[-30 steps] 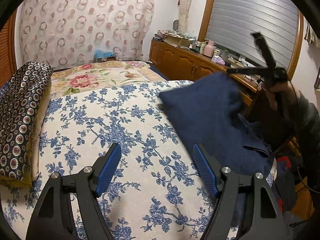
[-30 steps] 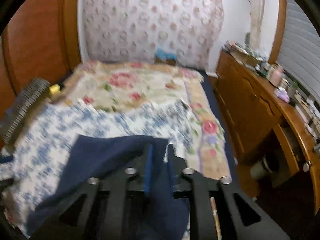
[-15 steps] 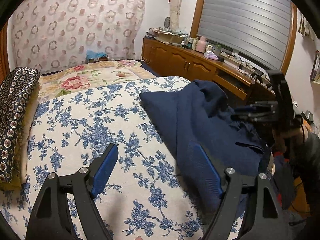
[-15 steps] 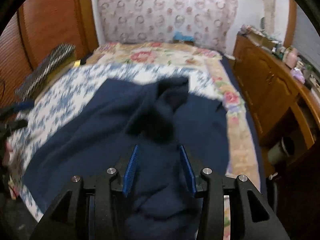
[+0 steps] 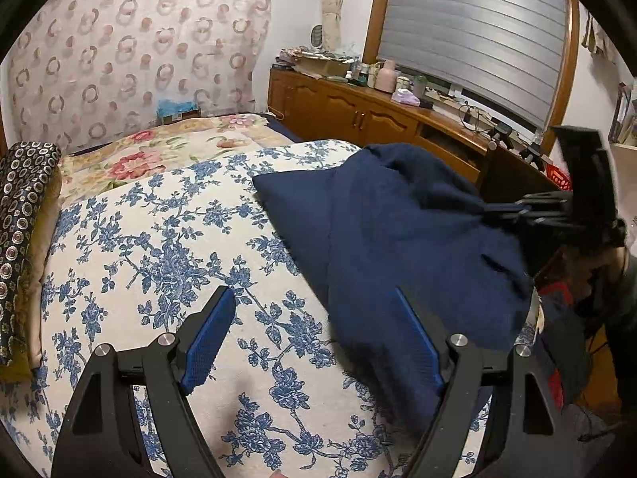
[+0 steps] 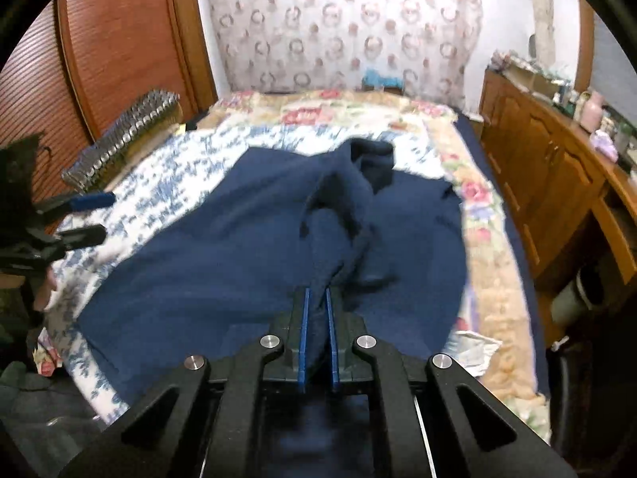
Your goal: Fold small clothes
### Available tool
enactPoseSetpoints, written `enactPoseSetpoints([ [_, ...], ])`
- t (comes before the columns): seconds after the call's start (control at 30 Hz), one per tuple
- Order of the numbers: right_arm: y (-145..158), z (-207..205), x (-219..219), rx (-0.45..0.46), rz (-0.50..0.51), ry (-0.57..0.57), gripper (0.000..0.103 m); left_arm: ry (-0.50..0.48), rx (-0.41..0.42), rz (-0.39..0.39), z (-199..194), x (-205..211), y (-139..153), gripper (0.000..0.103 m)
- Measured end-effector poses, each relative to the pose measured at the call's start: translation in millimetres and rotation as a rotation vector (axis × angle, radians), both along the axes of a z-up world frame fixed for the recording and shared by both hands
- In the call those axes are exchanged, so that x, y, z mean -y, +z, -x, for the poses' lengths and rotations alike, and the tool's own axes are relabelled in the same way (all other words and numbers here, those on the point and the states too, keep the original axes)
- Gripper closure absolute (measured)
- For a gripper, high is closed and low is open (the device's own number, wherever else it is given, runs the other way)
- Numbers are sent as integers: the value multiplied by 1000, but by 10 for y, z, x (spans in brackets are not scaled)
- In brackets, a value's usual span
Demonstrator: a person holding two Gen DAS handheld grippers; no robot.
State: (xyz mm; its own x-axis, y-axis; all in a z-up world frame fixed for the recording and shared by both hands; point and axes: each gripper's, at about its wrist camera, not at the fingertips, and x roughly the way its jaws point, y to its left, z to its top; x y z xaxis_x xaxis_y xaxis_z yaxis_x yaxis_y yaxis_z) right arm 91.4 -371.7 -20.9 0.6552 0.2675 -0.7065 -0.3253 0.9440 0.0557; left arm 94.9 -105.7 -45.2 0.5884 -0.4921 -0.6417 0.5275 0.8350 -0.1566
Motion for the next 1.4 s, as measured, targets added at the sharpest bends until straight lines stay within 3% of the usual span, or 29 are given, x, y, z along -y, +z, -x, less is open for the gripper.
enactPoseSetpoints([
  [0.17, 181, 332, 251, 9, 40, -53, 95, 4, 0, 9, -12, -3, 8, 22],
  [0.33, 85, 387, 281, -34, 47, -67, 95, 2, -12, 11, -114, 23, 8, 22],
  [0.47, 162, 176, 147, -7, 54, -92, 81, 2, -8, -11, -277, 79, 49, 22],
  [0.53, 219, 106, 82, 26, 67, -107, 59, 2, -6, -20, -415, 130, 70, 22],
  [0.6, 268, -20, 84, 58, 52, -109, 56, 4, -8, -29, -544, 186, 84, 22],
  [0.83, 19, -888, -63, 54, 17, -104, 56, 2, -30, -79, -1024, 431, 16, 22],
  [1.1, -384, -1770, -164, -62, -37, -15, 56, 3, -76, -99, -1289, 553, -160, 22],
  [1.33, -511, -2036, 32, -135, -98, 9, 56, -2, -99, -104, -1329, 600, -253, 22],
  [1.37, -507, -2029, 48, -138, -110, 10, 58, -4, -98, -104, -1328, 599, -251, 22],
  [1.4, -496, -2013, 68, -139, -124, 19, 68, -5, -97, -103, -1328, 605, -247, 22],
])
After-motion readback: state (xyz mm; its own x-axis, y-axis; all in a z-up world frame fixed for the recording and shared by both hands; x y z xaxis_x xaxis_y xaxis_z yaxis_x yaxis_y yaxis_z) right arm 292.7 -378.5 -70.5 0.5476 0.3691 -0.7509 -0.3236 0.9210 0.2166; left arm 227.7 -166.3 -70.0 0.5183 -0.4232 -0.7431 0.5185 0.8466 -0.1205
